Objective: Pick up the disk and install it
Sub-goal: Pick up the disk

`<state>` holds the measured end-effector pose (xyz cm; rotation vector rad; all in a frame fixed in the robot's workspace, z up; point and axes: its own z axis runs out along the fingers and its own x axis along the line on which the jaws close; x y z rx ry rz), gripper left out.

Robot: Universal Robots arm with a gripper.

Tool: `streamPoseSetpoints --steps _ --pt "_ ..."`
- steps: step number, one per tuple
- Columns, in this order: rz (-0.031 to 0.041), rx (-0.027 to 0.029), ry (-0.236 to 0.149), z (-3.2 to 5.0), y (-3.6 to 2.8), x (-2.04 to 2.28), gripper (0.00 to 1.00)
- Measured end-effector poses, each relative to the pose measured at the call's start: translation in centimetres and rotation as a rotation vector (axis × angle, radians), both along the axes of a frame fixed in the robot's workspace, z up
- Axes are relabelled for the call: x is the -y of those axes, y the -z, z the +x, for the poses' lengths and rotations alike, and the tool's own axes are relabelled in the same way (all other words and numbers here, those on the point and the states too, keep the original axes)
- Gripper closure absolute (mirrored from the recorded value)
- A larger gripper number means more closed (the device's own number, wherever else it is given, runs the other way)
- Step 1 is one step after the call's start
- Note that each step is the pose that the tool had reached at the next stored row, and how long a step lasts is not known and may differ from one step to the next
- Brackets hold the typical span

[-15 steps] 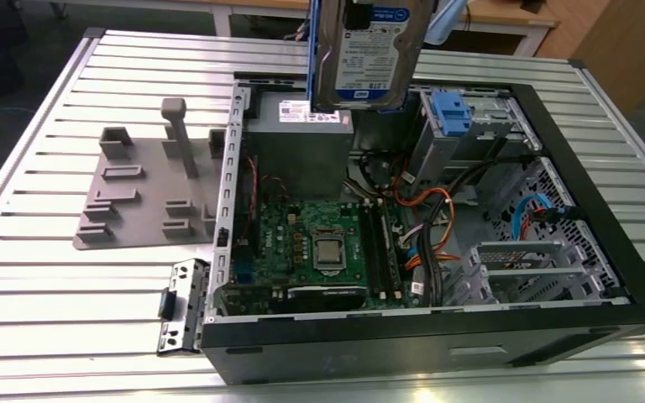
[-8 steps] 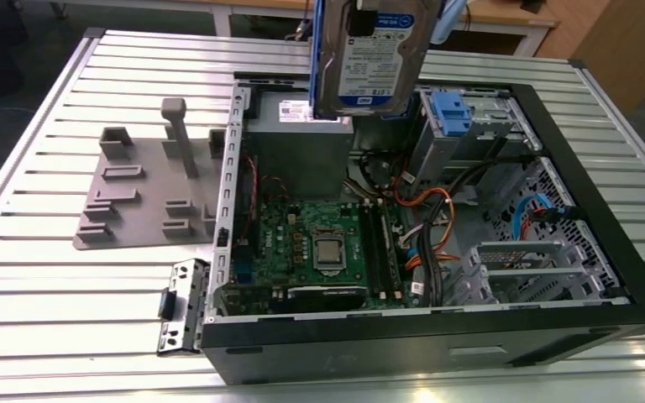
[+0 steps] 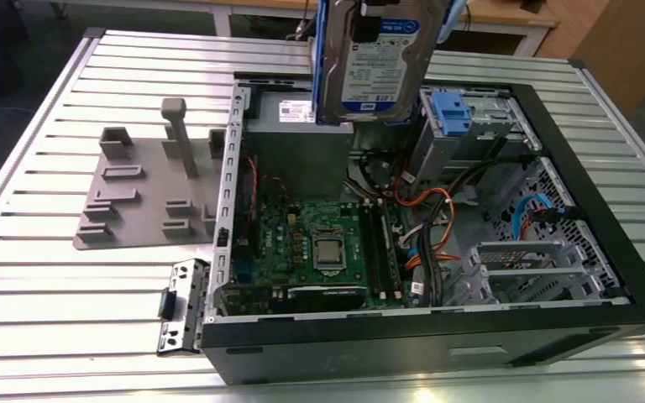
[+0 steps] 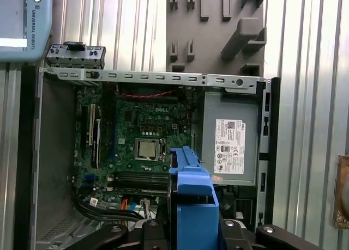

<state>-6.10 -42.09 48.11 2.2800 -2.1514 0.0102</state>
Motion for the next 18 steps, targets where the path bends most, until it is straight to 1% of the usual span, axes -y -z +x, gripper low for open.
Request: streamPoseSetpoints --steps 10,18 --pt "0.0 0.0 0.0 0.3 0.01 0.95 0.64" --pt "0.0001 0.0 0.0 0.52 0.03 1.82 0.64"
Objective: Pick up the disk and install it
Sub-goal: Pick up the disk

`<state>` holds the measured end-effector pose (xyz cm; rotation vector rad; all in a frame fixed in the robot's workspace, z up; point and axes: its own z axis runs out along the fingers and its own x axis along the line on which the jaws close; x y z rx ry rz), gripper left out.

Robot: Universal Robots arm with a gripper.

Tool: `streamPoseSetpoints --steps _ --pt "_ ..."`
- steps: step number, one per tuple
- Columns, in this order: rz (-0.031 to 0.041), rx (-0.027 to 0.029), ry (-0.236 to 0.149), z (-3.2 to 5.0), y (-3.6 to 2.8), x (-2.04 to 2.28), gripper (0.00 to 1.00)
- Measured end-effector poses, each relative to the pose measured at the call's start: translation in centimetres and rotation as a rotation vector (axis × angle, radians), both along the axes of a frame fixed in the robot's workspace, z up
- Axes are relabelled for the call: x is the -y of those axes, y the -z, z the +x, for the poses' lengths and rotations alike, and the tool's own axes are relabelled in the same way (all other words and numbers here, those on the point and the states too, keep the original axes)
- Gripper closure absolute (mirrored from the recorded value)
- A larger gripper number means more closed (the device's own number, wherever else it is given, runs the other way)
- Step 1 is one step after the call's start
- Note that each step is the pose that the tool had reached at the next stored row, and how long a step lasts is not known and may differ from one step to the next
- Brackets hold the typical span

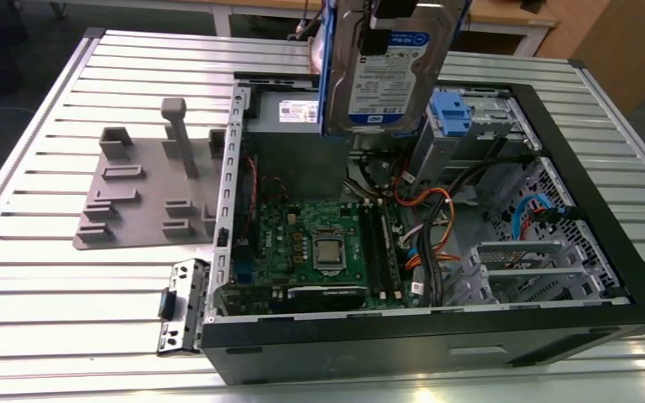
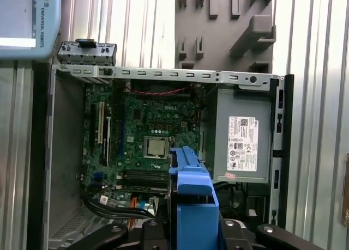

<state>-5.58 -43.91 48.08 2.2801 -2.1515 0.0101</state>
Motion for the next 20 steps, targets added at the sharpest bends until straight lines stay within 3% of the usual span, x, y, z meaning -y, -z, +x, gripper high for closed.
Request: streamPoseSetpoints --steps 20 --pt "-0.0001 0.0 0.0 0.48 0.02 1.62 0.64"
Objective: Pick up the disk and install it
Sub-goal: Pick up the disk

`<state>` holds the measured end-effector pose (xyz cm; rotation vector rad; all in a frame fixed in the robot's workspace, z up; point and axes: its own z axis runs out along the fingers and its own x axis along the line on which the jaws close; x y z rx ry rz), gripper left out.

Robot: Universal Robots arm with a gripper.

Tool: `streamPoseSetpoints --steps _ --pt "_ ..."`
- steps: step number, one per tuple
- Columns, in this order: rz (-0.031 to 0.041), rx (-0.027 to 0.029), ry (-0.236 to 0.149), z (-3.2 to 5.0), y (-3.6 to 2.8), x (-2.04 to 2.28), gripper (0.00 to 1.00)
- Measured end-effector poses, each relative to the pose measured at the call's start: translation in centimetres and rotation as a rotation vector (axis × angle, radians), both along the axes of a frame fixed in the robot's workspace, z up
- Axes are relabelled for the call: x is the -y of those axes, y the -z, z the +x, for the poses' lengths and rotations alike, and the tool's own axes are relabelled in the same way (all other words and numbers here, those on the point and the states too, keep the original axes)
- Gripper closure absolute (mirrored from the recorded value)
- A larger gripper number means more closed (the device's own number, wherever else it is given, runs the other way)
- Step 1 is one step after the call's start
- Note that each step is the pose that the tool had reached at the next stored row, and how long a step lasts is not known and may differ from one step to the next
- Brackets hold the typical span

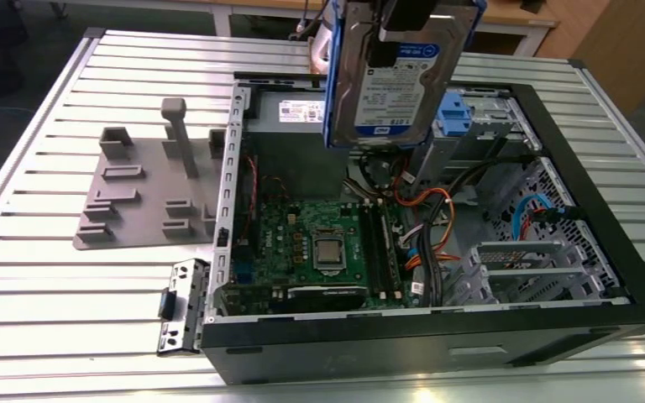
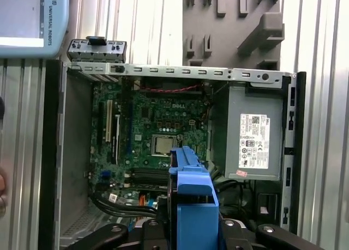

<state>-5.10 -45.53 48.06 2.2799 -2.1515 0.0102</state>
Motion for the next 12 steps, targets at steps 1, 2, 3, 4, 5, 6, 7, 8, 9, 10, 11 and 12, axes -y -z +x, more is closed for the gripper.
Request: streamPoseSetpoints --steps 1,2,3,4,5,6,7,8,9,10,11,12 --pt "0.0 0.0 0.0 0.03 0.0 0.08 0.64" --pt "0.0 0.0 0.0 0.05 0.0 0.16 0.64" --pt "0.0001 0.0 0.0 0.08 0.01 0.24 0.64" --pt "0.0 0.0 0.0 0.1 0.01 0.31 0.64" --pt "0.0001 0.0 0.0 0.13 0.01 0.39 0.64" --pt "0.0 0.0 0.0 0.15 0.01 0.46 0.64" --pt "0.0 0.0 0.0 0.18 0.01 0.54 0.64" --pt "0.0 0.0 0.0 0.21 0.01 0.61 0.64" --pt "0.0 0.0 0.0 0.23 0.01 0.69 0.64" --pt "0.0 0.0 0.0 0.25 0.01 0.77 0.64" --pt "0.0001 0.0 0.0 0.28 0.02 0.84 0.64" --pt "0.0 0.0 0.0 0.3 0.02 0.92 0.64"
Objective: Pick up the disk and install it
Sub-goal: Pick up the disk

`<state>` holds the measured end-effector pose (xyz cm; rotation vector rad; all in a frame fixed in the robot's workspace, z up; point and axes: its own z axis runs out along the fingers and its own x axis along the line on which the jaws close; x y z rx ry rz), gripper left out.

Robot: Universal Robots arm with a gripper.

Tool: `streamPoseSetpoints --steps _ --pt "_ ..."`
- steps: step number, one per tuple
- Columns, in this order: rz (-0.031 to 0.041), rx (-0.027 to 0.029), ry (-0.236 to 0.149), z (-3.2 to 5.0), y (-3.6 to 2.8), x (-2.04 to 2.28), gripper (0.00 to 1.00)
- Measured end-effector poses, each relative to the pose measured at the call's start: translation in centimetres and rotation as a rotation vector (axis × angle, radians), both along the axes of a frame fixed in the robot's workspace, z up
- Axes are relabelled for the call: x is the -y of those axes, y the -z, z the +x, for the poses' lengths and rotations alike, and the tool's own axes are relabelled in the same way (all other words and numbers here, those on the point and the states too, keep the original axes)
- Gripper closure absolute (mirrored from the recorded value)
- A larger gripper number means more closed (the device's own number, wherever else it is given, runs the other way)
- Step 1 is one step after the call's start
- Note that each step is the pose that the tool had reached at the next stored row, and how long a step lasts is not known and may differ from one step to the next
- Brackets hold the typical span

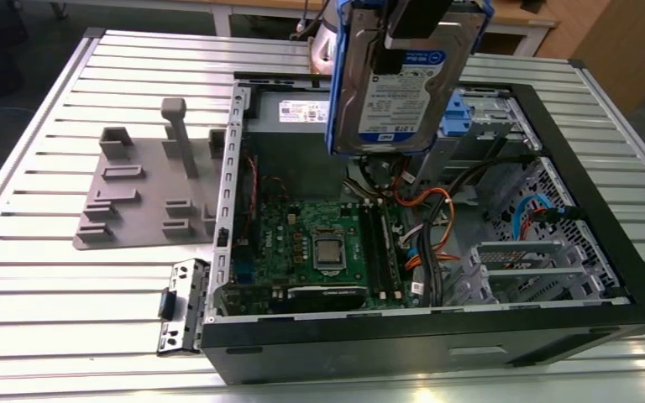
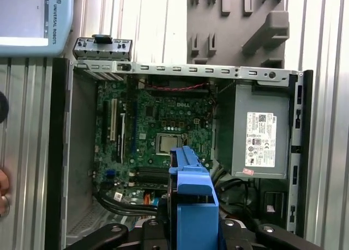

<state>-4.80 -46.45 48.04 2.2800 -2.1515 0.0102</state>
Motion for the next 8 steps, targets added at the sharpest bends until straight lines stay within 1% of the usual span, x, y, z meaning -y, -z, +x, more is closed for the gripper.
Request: streamPoseSetpoints --steps 8 --pt "0.0 0.0 0.0 0.18 0.01 0.59 0.64"
